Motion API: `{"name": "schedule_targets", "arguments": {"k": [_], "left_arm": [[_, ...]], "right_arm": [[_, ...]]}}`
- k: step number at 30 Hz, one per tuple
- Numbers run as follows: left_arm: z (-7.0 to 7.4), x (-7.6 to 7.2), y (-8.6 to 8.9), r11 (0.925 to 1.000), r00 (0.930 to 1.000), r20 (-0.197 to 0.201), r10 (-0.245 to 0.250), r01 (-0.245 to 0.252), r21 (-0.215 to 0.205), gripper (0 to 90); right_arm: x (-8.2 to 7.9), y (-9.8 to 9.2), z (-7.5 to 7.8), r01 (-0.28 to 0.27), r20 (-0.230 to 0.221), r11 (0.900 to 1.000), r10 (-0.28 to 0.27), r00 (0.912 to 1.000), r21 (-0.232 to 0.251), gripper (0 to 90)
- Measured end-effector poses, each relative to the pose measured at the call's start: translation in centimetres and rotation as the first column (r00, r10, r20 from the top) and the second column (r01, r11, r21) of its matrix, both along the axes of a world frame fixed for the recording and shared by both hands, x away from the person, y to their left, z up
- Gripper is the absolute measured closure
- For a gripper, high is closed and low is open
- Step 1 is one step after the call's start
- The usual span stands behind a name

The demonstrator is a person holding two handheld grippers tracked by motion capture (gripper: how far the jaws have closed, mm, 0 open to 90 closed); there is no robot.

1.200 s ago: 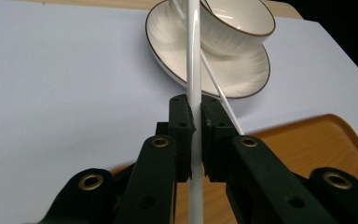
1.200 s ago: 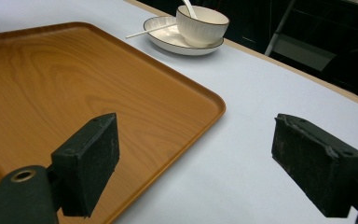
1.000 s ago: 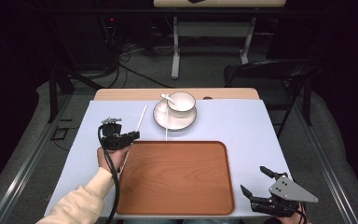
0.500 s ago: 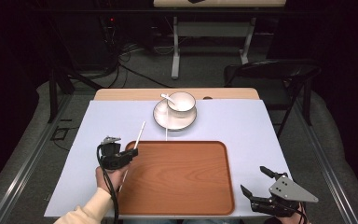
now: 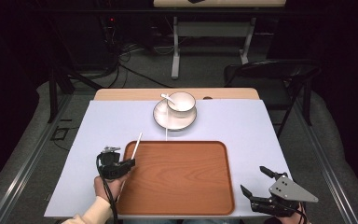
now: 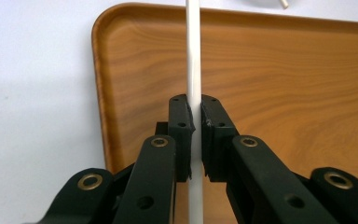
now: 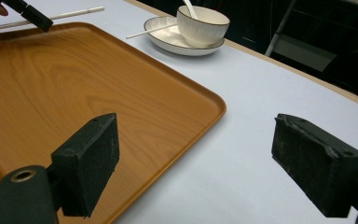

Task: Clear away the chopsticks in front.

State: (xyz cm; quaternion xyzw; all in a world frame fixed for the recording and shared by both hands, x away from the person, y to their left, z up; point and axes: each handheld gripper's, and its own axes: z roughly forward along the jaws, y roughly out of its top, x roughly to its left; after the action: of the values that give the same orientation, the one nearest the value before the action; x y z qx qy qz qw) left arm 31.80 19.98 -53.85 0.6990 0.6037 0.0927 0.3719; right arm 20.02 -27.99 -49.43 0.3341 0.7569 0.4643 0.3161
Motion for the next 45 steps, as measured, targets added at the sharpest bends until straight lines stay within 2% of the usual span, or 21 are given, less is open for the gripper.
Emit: {"name": "schedule_targets", "arguments": {"k": [13, 19, 22, 25, 26, 27, 28, 29, 30, 31, 33, 34, 36, 37, 38, 39, 40, 41, 42, 43, 45], "left_arm": [[-1.0, -0.4, -0.1, 0.9982, 0.9981, -0.062, -0.001, 0.005, 0.060, 84.1], [-1.0, -0.5, -0.3, 0.9955, 0.9988, -0.047, -0.013, 0.017, 0.093, 79.6], [-1.0, -0.5, -0.4, 0.9954, 0.9990, -0.043, -0.016, 0.020, 0.094, 78.7], [-0.9, -0.5, -0.4, 0.9954, 0.9982, -0.047, -0.038, 0.042, 0.086, 70.5], [-0.8, -0.4, -0.4, 0.9955, 0.9977, -0.048, -0.048, 0.051, 0.080, 62.4], [-0.4, -0.2, -0.5, 0.9950, 0.9972, -0.032, -0.067, 0.069, 0.072, 49.1], [-0.4, -0.2, -0.5, 0.9950, 0.9972, -0.032, -0.067, 0.069, 0.072, 43.5], [-0.1, 0.0, -0.5, 0.9936, 0.9964, -0.023, -0.082, 0.083, 0.076, 43.5], [0.2, 0.1, -0.4, 0.9926, 0.9961, -0.004, -0.088, 0.088, 0.083, 38.3], [0.9, 0.6, -0.5, 0.9910, 0.9940, 0.021, -0.107, 0.105, 0.084, 31.1], [1.3, 1.0, -0.4, 0.9903, 0.9929, 0.030, -0.115, 0.112, 0.082, 25.5], [1.8, 1.4, -0.5, 0.9881, 0.9909, 0.031, -0.131, 0.128, 0.085, 25.5], [2.7, 2.3, -0.7, 0.9854, 0.9876, 0.050, -0.149, 0.144, 0.090, 17.1], [3.7, 3.4, -1.1, 0.9815, 0.9830, 0.073, -0.168, 0.160, 0.105, 16.0], [3.7, 3.4, -1.1, 0.9815, 0.9830, 0.073, -0.168, 0.160, 0.105, 14.9], [4.1, 4.0, -1.4, 0.9778, 0.9802, 0.074, -0.184, 0.174, 0.116, 14.9], [4.5, 4.6, -1.6, 0.9779, 0.9794, 0.087, -0.182, 0.171, 0.120, 13.6], [5.1, 5.9, -1.9, 0.9749, 0.9777, 0.084, -0.192, 0.181, 0.130, 11.4], [5.1, 5.9, -1.9, 0.9749, 0.9777, 0.084, -0.192, 0.181, 0.130, 9.9], [5.3, 6.5, -2.0, 0.9769, 0.9793, 0.088, -0.183, 0.171, 0.129, 9.6], [6.0, 8.3, -2.6, 0.9740, 0.9776, 0.095, -0.188, 0.173, 0.147, 6.5]], "right_arm": [[0.0, 0.0, 0.0, 0.000, 0.003, 1.000, 0.000, 1.0000, 0.003, 14.3], [0.0, 0.0, 0.0, -0.001, 0.005, 1.000, 0.001, 1.0000, 0.002, 14.3], [0.0, 0.0, 0.0, 0.000, 0.004, 1.000, 0.000, 1.0000, 0.002, 14.3], [0.0, 0.0, 0.0, 0.000, 0.004, 1.000, 0.000, 1.0000, 0.002, 14.3], [0.0, 0.0, 0.0, 0.000, 0.004, 1.000, 0.000, 1.0000, 0.003, 14.3], [0.0, 0.0, 0.0, -0.001, 0.003, 1.000, 0.001, 1.0000, 0.002, 14.3], [0.0, 0.0, 0.0, -0.001, 0.003, 1.000, 0.001, 1.0000, 0.002, 14.3], [0.0, 0.0, 0.0, -0.001, 0.002, 1.000, 0.001, 1.0000, 0.001, 14.3], [0.0, 0.0, 0.0, -0.001, 0.001, 1.000, 0.001, 1.0000, 0.000, 14.3], [0.0, 0.0, 0.0, -0.002, 0.001, 1.000, 0.002, 1.0000, 0.001, 14.3], [0.0, 0.0, 0.0, -0.002, -0.001, 1.000, 0.002, 1.0000, 0.000, 14.3], [0.0, 0.0, 0.0, -0.002, -0.001, 1.000, 0.002, 1.0000, 0.000, 14.3], [0.1, 0.1, 0.0, -0.003, -0.001, 1.000, 0.003, 1.0000, -0.003, 14.3], [0.1, 0.1, 0.0, -0.003, -0.001, 1.000, 0.003, 1.0000, -0.003, 14.3], [0.1, 0.1, 0.0, -0.003, -0.001, 1.000, 0.003, 1.0000, -0.003, 14.3], [0.1, 0.0, 0.0, -0.003, -0.001, 1.000, 0.003, 1.0000, -0.003, 14.3], [0.0, 0.1, 0.0, -0.004, 0.000, 1.000, 0.004, 1.0000, -0.002, 14.3], [0.0, 0.1, 0.0, -0.003, 0.000, 1.000, 0.003, 1.0000, -0.002, 14.3], [0.0, 0.1, 0.0, -0.003, 0.000, 1.000, 0.003, 1.0000, -0.002, 14.3], [0.0, 0.0, 0.0, -0.003, 0.000, 1.000, 0.003, 1.0000, -0.001, 14.3], [0.0, 0.0, 0.0, -0.003, 0.002, 1.000, 0.003, 1.0000, -0.001, 14.3]]}}
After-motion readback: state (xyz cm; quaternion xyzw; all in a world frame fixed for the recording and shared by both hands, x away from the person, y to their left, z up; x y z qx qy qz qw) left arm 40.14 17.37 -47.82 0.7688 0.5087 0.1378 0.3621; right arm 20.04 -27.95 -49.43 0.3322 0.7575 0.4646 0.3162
